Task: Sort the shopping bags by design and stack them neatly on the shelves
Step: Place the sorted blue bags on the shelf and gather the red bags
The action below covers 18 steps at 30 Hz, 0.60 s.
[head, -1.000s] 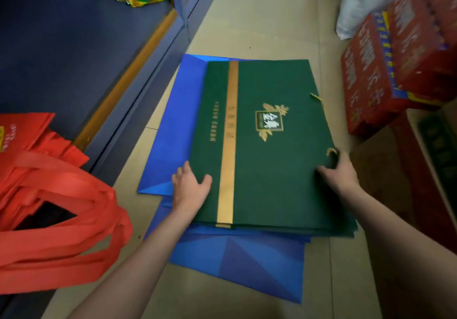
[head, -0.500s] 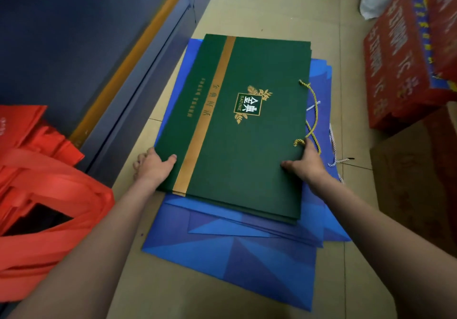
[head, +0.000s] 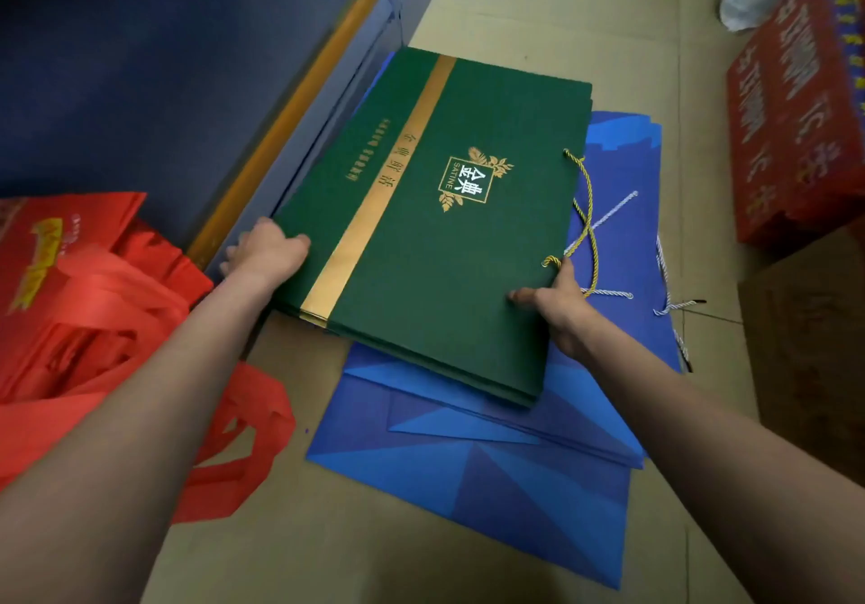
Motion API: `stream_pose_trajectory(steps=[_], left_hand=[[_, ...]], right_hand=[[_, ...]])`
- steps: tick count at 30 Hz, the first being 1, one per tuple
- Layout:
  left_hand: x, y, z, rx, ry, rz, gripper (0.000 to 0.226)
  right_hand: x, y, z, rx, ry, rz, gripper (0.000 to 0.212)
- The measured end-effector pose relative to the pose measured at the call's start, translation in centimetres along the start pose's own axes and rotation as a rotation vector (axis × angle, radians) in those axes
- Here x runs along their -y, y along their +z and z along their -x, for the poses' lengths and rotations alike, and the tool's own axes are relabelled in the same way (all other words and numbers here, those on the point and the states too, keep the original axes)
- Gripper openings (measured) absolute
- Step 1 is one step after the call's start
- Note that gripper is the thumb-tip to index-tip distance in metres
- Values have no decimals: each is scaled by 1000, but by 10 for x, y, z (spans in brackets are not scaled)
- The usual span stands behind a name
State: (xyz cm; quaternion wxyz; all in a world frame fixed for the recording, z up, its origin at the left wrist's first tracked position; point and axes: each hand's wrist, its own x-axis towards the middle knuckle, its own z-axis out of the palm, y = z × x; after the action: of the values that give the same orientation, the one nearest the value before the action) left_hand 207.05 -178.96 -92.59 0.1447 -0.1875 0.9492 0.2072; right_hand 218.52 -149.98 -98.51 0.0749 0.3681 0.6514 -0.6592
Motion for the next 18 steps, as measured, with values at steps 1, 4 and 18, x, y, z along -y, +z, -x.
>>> stream_pose_trajectory(steps=[1,4,18], left_hand=[[-4,-8,3,-24,9,-41,55],[-14,-18,23,-75,45,-60,56],[-20,84,107,77,3,328,78]], right_hand=[[2,4,2,-7,7,-27,85],[9,4,11,-32,-2,-153,65],[51,-85,59,-343,-346,405,72]])
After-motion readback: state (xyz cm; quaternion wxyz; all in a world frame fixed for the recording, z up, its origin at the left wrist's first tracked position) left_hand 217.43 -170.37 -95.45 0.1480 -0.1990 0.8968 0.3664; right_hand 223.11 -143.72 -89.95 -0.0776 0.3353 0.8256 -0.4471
